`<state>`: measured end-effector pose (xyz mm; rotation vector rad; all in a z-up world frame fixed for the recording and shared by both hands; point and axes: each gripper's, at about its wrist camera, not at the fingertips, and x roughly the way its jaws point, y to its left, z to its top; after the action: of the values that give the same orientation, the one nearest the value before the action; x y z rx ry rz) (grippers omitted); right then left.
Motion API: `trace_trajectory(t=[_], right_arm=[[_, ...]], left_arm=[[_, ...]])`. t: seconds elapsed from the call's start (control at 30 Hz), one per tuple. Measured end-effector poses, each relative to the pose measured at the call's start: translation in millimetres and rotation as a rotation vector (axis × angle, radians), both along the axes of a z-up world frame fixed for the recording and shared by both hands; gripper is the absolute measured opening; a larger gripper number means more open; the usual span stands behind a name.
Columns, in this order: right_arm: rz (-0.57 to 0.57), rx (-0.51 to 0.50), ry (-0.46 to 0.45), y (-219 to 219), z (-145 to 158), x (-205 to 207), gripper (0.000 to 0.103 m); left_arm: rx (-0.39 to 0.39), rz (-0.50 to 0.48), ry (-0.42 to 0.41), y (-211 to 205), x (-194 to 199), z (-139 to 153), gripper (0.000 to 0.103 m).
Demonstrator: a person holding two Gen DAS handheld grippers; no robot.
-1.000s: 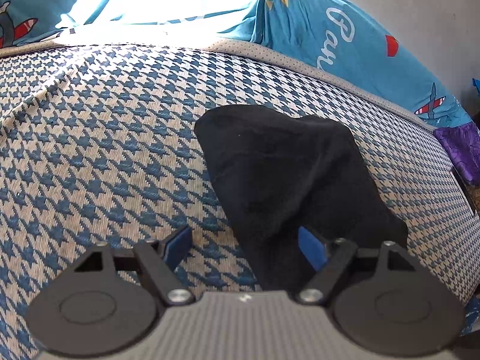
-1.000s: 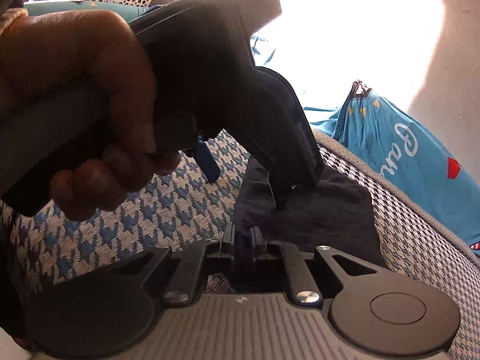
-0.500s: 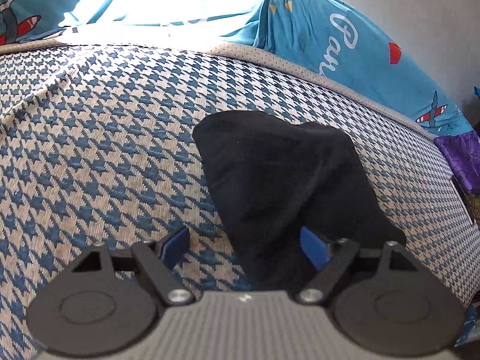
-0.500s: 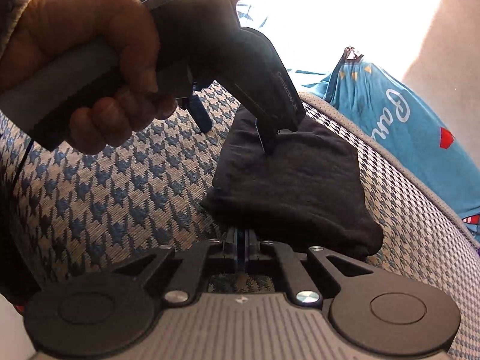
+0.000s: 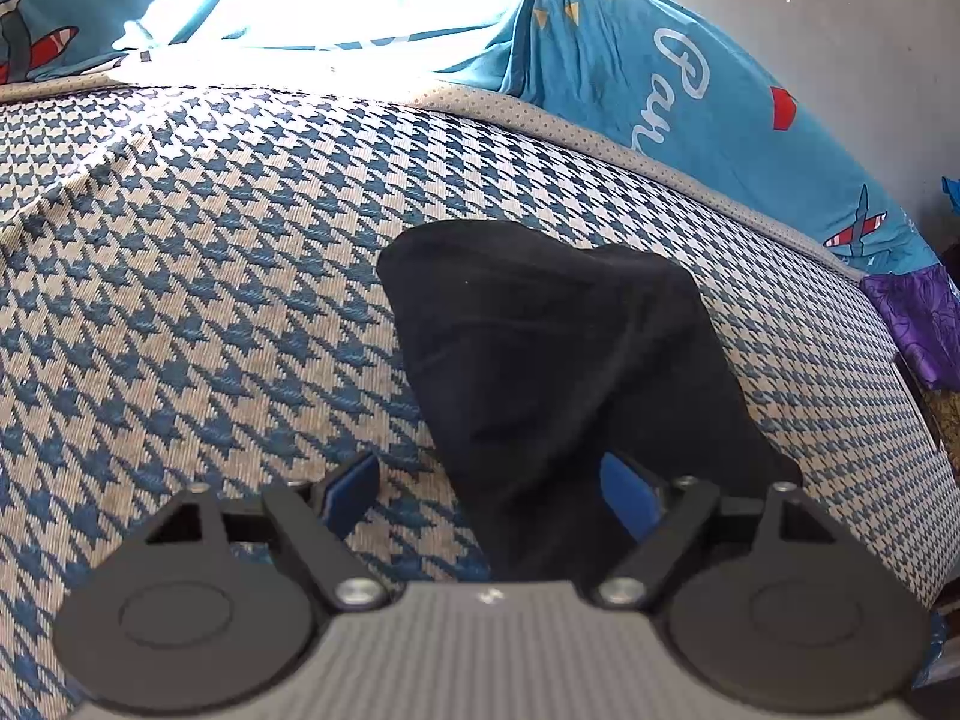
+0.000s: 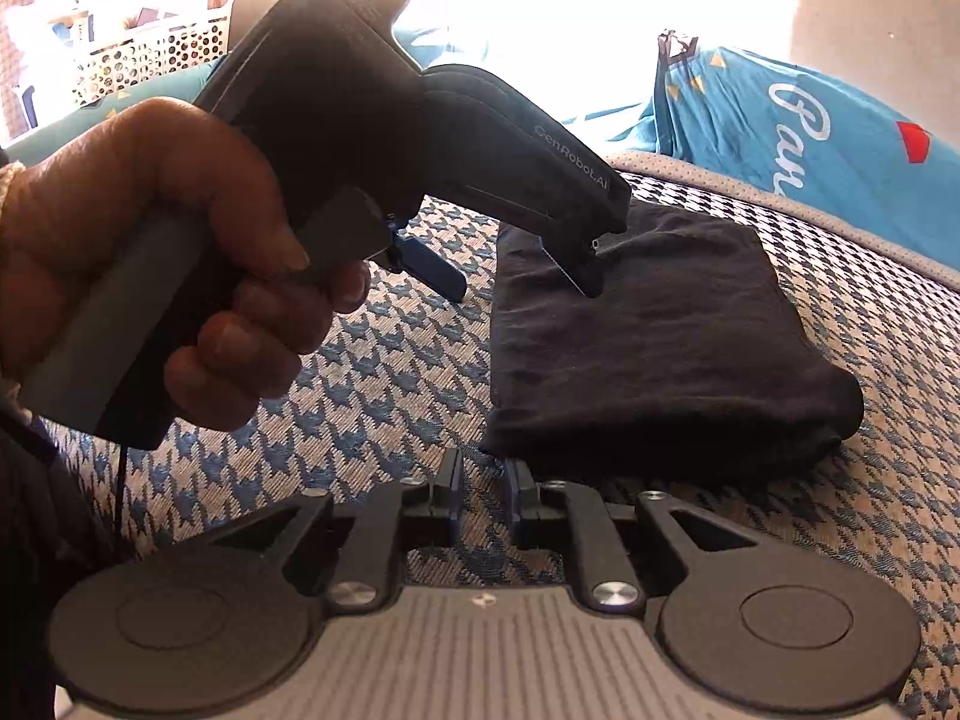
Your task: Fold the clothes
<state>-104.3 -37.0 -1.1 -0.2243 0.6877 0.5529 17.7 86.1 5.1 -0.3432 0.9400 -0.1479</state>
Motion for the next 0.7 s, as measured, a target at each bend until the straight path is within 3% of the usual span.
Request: trace_trajectory(t=[0.4,0.47,0.7], right_arm=[[-0.081,0.003,-0.058,9.7,-4.6,-0.8,0.013],[-0.070,-0.016,-0.072,9.9,-4.0,-1.4,0.006],[0.033,-0.090,-0.136,-0.7,13.7,-10.6,0.004]], left_arm=[[0.011,-0.005,0.000,-2.6,0.6,-0.7,0.080],[0.007,-0.004,0.002,-1.9,0.6,-0.3,0.080],[0.010,0.014,0.001,1.0,2.2,0.2,0.080]])
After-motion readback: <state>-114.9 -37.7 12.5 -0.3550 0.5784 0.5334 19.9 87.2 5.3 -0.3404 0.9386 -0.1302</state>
